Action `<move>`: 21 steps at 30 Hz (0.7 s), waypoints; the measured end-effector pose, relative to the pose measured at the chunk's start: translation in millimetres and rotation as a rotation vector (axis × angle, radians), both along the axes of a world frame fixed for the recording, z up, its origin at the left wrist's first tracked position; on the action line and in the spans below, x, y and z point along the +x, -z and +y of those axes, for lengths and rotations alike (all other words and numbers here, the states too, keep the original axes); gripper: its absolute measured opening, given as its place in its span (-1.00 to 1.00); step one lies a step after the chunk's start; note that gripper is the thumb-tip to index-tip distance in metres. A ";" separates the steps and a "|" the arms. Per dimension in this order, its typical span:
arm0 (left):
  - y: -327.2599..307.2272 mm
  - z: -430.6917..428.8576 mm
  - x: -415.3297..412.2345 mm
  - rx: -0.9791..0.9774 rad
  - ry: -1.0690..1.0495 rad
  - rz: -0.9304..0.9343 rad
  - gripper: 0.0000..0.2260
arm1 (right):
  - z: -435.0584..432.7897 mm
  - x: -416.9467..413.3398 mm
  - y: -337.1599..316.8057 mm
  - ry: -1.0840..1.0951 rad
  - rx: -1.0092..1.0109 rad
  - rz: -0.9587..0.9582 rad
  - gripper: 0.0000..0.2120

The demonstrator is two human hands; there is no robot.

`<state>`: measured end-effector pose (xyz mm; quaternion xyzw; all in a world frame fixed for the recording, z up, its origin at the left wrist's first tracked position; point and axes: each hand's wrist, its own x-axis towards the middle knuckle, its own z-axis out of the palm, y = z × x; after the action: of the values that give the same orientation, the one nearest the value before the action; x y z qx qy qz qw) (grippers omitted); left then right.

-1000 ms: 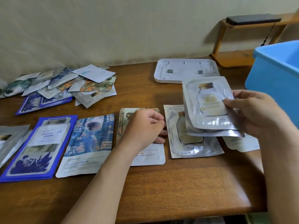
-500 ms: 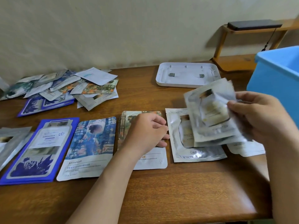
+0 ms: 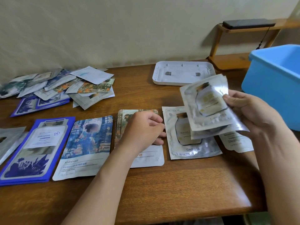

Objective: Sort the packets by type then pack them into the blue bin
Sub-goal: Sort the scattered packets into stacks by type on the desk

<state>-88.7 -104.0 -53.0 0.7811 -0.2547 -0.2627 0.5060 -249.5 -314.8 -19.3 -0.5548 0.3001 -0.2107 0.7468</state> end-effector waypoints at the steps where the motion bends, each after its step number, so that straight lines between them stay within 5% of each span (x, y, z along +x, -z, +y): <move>1: 0.3 -0.2 0.0 -0.001 -0.004 0.001 -0.90 | -2.4 -1.4 -0.1 0.012 0.027 -0.045 -0.77; 6: 1.1 -1.1 0.2 -0.009 -0.013 0.017 -0.91 | -13.1 -4.5 4.8 0.061 0.218 -0.306 -0.70; 14: 0.0 -1.3 0.2 -0.002 -0.010 0.007 -0.89 | -11.4 -3.5 8.5 0.002 0.202 -0.295 -0.82; 17: -0.5 -0.9 0.0 -0.007 -0.009 0.022 -0.89 | -8.4 -0.7 6.9 -0.033 0.166 -0.217 -0.81; 21: -0.9 0.7 -0.3 -0.029 -0.011 0.045 -0.91 | 12.2 5.9 -0.6 -0.131 0.056 0.118 -0.89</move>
<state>-88.9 -103.3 -52.1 0.7689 -0.2427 -0.2736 0.5245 -243.6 -302.5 -18.7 -0.5638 0.3125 -0.1197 0.7551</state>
